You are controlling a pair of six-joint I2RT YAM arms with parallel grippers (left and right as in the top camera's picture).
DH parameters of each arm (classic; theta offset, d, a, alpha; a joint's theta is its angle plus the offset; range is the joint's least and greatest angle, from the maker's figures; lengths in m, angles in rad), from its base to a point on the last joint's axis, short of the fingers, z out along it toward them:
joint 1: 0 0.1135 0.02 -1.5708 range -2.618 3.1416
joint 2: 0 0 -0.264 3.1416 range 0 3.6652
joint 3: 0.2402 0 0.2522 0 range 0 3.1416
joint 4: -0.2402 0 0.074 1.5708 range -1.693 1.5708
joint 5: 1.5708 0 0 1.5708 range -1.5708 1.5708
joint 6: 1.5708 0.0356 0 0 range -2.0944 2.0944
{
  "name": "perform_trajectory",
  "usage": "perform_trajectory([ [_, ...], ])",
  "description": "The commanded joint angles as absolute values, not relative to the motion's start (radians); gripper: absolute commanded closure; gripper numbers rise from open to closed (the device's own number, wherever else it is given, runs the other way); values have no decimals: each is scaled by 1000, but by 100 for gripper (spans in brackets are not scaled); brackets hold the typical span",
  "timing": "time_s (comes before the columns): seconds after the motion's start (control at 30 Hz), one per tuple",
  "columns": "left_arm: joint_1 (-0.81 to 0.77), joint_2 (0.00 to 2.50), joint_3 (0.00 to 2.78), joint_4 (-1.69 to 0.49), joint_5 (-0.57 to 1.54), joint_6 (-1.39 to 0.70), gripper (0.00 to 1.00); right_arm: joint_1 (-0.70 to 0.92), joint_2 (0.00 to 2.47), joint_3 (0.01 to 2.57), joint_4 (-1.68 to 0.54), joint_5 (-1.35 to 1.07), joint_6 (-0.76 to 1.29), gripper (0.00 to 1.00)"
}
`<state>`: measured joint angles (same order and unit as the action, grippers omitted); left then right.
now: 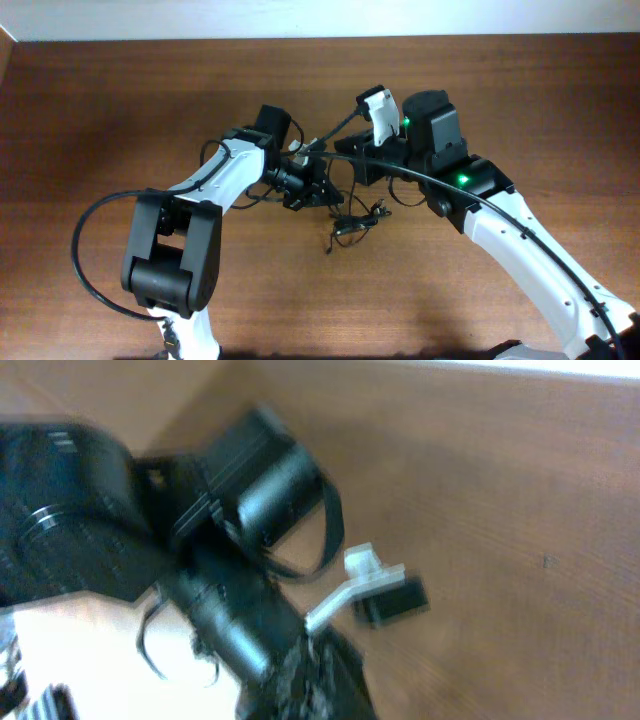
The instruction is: Untangle cables
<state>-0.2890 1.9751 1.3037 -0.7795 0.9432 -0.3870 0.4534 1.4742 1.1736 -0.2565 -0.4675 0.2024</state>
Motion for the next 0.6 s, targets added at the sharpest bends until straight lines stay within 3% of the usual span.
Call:
perform_trajectory([
  [0.0,-292,1982,1310,-814,953,-341,100,456,1437,1183,-140,-422,247,96],
  [0.1,-292,1982,1310,-833,944,-310,100,456,1375,1184,-107,-374,271,96],
  [0.23,-292,1982,1310,-830,932,-305,100,456,1328,1184,-126,-486,270,96],
  [0.37,-292,1982,1310,-833,855,-343,100,456,1316,1184,-245,-462,270,96],
  [0.57,-292,1982,1310,-832,727,-343,100,456,1316,1184,-500,-230,271,96],
])
